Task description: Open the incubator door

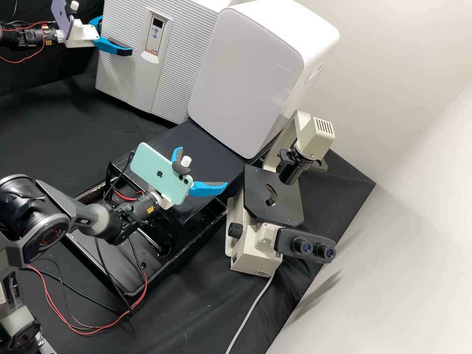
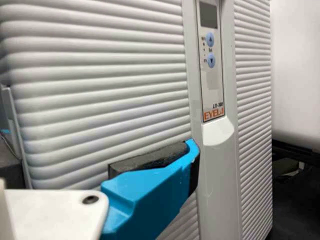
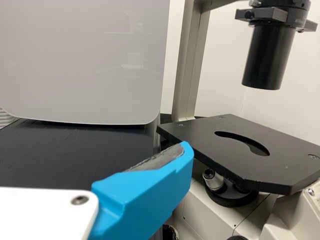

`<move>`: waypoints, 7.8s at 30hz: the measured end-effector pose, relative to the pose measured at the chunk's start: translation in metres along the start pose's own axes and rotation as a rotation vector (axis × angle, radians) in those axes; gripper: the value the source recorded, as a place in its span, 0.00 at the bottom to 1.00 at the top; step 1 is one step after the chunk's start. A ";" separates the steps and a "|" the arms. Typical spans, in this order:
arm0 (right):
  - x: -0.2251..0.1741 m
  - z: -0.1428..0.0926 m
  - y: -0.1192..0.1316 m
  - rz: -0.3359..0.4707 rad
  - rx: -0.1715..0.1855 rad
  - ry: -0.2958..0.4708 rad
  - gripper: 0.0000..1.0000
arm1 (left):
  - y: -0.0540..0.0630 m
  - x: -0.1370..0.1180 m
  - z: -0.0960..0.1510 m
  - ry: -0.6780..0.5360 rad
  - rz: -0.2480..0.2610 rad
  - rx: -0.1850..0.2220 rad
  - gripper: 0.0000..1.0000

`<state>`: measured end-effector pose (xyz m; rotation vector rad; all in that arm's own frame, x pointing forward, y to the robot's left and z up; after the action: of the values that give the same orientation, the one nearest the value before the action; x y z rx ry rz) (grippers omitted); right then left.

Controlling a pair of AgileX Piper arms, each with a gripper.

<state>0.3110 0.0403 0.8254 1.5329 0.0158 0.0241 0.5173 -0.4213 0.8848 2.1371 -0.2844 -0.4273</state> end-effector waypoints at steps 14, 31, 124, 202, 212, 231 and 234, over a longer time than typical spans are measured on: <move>0.000 0.000 0.000 0.000 0.000 0.000 1.00 | -0.019 -0.012 0.008 0.001 -0.051 -0.058 1.00; 0.000 0.000 0.000 0.000 0.000 0.000 1.00 | -0.018 -0.016 0.008 0.028 -0.032 -0.092 0.00; 0.000 0.000 0.000 0.000 0.000 0.000 1.00 | 0.003 -0.027 0.030 0.124 -0.085 -0.089 0.00; 0.000 0.000 0.000 0.000 0.000 0.000 1.00 | 0.017 -0.077 0.066 0.143 -0.078 -0.157 0.00; 0.000 0.000 0.000 0.000 0.000 0.000 1.00 | 0.015 -0.101 0.081 0.078 -0.072 -0.166 0.00; 0.000 0.000 0.000 0.000 0.000 0.000 1.00 | 0.037 -0.188 0.112 0.117 0.107 -0.222 0.00; 0.000 0.000 0.000 0.000 0.000 0.000 1.00 | 0.034 -0.194 0.116 0.115 0.094 -0.258 0.00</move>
<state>0.3110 0.0403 0.8254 1.5329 0.0158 0.0241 0.2918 -0.4581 0.8897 1.8792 -0.2488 -0.2702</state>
